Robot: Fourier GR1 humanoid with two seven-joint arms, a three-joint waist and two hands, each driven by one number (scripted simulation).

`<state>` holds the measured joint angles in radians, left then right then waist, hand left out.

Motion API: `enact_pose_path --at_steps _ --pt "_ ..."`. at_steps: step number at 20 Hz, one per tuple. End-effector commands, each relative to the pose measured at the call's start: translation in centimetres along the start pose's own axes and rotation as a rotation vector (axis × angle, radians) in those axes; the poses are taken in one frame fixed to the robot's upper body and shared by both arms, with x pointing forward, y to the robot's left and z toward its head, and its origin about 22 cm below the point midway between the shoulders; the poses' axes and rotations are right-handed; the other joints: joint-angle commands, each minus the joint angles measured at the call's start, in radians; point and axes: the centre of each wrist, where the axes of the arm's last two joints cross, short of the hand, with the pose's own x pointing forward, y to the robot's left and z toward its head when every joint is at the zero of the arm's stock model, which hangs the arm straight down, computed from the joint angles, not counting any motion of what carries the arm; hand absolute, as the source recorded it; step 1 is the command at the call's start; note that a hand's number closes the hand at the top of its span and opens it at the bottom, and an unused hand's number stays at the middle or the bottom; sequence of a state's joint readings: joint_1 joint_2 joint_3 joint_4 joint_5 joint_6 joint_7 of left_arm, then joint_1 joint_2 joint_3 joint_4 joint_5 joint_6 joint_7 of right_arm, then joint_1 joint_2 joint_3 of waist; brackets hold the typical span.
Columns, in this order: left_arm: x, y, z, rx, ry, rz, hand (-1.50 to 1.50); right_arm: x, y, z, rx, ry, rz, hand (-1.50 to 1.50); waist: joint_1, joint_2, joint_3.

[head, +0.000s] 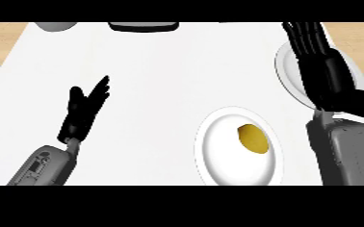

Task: Pick the lemon from the plate and place it in the plate

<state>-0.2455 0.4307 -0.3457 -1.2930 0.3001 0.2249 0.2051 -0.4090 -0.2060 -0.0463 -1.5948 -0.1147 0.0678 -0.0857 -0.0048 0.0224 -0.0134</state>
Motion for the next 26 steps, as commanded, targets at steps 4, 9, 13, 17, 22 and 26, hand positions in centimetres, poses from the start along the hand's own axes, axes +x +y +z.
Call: enact_pose_path --at_steps 4,9,13,17,22,26 --pt "1.6 0.7 -0.3 0.042 -0.131 0.009 0.0 -0.3 3.8 -0.5 0.713 0.047 0.125 1.5 0.072 -0.015 0.009" --pt "1.3 1.8 -0.5 0.093 -0.161 0.072 0.0 2.3 2.2 -1.1 0.889 -0.282 0.434 -1.5 0.043 -0.007 0.016" --pt "2.0 1.7 0.0 0.085 -0.188 0.08 0.0 -3.2 -2.5 1.7 1.018 -0.205 0.23 -1.5 0.046 -0.006 0.017" --pt "2.2 1.7 0.2 0.082 -0.168 0.079 0.0 -2.6 -3.7 1.1 1.217 -0.255 0.434 -1.5 0.042 -0.013 0.016" --pt "2.8 3.2 0.7 0.087 -0.166 0.105 0.0 -3.9 -5.1 0.7 1.297 -0.293 0.634 -1.5 0.038 -0.017 0.015" --pt "1.0 2.1 0.9 0.108 -0.16 0.076 0.0 -5.2 -2.2 0.0 1.301 -0.35 0.706 -1.5 0.02 -0.02 0.014"
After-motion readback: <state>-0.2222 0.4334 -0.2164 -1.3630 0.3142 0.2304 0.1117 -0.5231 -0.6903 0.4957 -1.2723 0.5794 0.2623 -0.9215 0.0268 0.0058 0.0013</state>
